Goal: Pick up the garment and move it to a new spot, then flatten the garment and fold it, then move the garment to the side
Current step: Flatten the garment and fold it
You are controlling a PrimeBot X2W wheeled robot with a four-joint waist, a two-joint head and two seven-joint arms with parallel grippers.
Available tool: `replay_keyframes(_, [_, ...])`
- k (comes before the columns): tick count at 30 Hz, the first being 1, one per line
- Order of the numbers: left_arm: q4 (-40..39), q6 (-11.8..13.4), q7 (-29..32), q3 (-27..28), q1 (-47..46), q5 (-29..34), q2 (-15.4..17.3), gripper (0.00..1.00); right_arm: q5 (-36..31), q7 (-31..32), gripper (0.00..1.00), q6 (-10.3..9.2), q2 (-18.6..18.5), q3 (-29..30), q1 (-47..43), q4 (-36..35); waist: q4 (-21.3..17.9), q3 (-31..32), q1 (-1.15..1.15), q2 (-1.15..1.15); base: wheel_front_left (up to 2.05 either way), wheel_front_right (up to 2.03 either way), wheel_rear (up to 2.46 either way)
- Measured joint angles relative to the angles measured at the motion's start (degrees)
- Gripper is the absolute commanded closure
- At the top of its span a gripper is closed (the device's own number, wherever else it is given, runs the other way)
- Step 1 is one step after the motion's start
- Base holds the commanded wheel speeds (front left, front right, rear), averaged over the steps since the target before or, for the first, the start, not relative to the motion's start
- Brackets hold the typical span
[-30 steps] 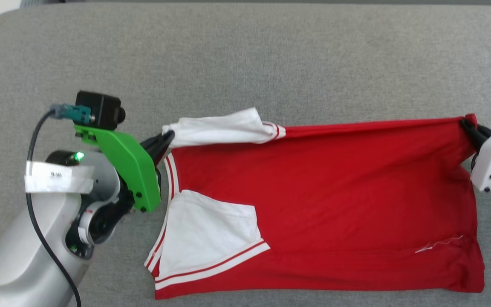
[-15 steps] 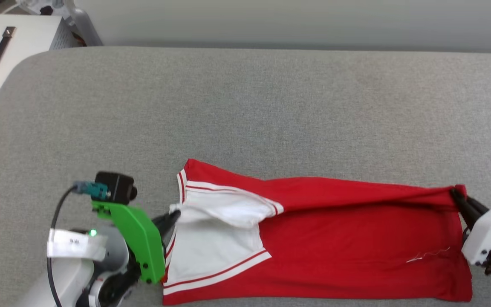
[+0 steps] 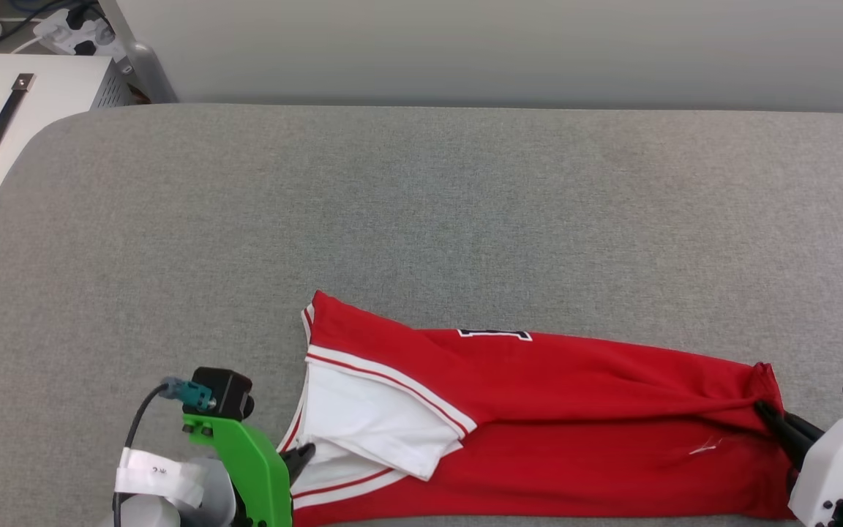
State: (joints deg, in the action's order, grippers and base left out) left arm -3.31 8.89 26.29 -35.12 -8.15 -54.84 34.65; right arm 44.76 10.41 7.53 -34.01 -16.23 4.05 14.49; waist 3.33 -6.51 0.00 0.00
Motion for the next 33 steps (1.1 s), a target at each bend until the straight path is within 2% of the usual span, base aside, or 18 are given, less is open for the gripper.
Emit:
replay_keyframes(13, [3.1, 0.2, 0.8, -2.6, 0.6, 2.0, -1.0, 1.00, -1.1, 2.1, 1.00, 0.00, -0.5, -1.1, -1.3, -0.7, -0.2, -1.1, 0.00, 0.00, 0.00, 0.00, 0.00])
replay_keyframes(14, [3.5, 0.1, 0.8, -2.7, 0.5, 2.1, -1.1, 0.81, -1.2, 2.4, 1.00, 0.00, -0.5, -1.3, -1.3, -0.5, -0.3, -1.2, 0.00, 0.00, 0.00, 0.00, 0.00])
replay_keyframes(15, [3.9, 0.1, 0.7, -2.9, 0.5, 2.4, -1.1, 0.50, -1.2, 2.5, 0.48, 0.00, -0.4, -1.6, -1.2, -0.3, -0.3, -1.2, 0.00, 0.00, 0.00, 0.00, 0.00])
replay_keyframes(16, [4.3, 0.0, 0.5, -3.0, 0.5, 2.8, -1.1, 0.00, -1.2, 2.5, 0.00, 0.00, -0.4, -1.8, -1.2, 0.0, -0.3, -1.2, 0.00, 0.00, 0.00, 0.00, 0.00])
replay_keyframes(25, [5.6, -0.2, -3.6, -1.9, 0.5, 2.8, -2.6, 0.00, 0.5, 3.8, 0.00, 0.00, -0.2, -1.6, -1.4, -0.6, -0.3, 1.0, 0.00, 0.00, 0.00, 0.00, 0.00])
replay_keyframes(33, [3.7, 0.0, -12.1, 1.2, 0.5, 3.6, -4.3, 0.00, 2.4, 9.2, 0.00, 0.00, -0.8, 4.4, -3.7, -6.8, -0.4, 3.1, 0.00, 0.00, 0.00, 0.00, 0.00])
